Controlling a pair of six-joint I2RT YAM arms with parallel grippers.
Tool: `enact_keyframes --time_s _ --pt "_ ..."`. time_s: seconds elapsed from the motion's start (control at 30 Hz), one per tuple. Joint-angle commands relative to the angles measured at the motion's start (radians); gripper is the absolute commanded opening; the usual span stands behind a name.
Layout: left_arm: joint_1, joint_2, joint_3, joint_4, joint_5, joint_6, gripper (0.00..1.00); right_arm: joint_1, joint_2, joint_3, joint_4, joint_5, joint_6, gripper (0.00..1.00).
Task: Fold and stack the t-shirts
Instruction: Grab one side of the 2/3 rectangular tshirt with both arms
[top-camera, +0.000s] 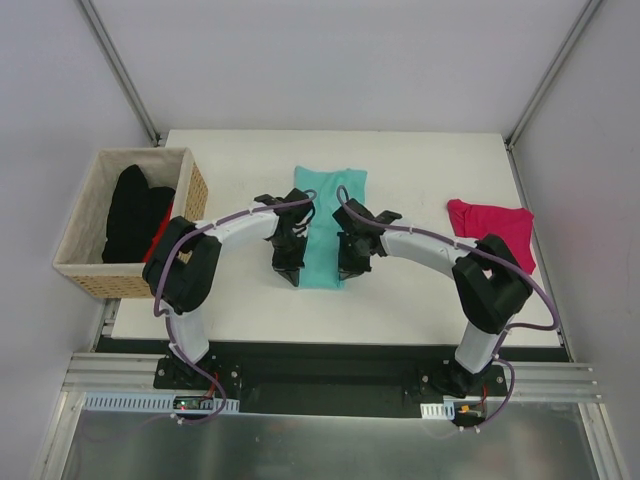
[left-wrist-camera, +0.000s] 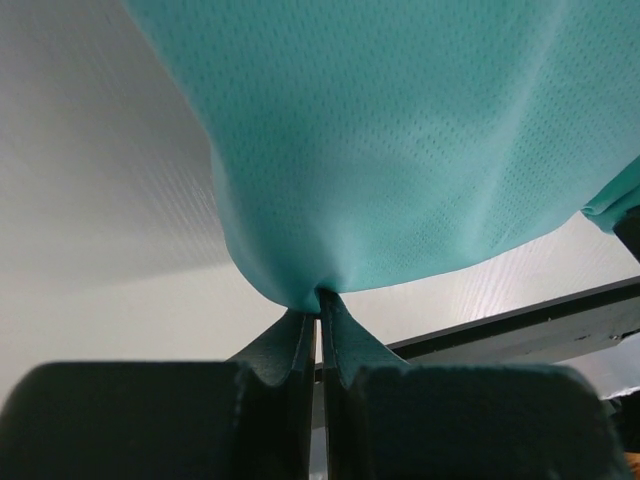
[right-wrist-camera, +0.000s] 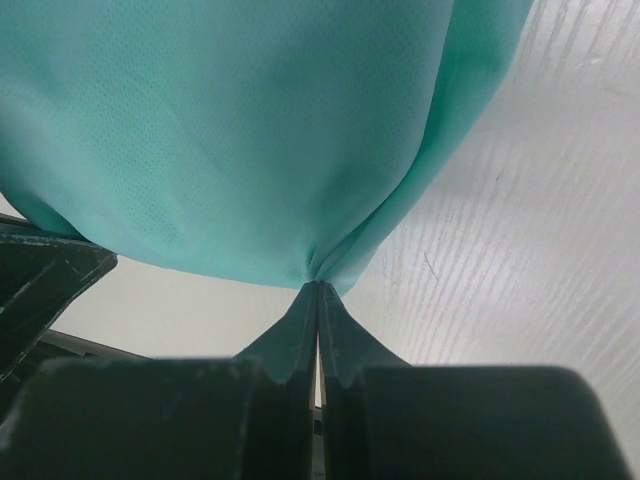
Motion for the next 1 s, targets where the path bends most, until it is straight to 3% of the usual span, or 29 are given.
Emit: enact_keyframes --time_s 0.0,0.47,0.97 --pt "-0.025 -0.048 -0.023 -0.011 0.001 -0.018 0.0 0.017 -0.034 0.011 -0.036 0.027 0.033 0.01" --pt "-0.027 -0.075 0.011 -0.014 0.018 -0.016 0.0 0.032 -0.062 -0.008 -0.059 0.056 0.048 0.01" --pt "-0.042 -0.206 0.043 -0.051 0.023 -0.09 0.0 0.083 -0.174 0.005 -0.128 0.212 0.045 0.01"
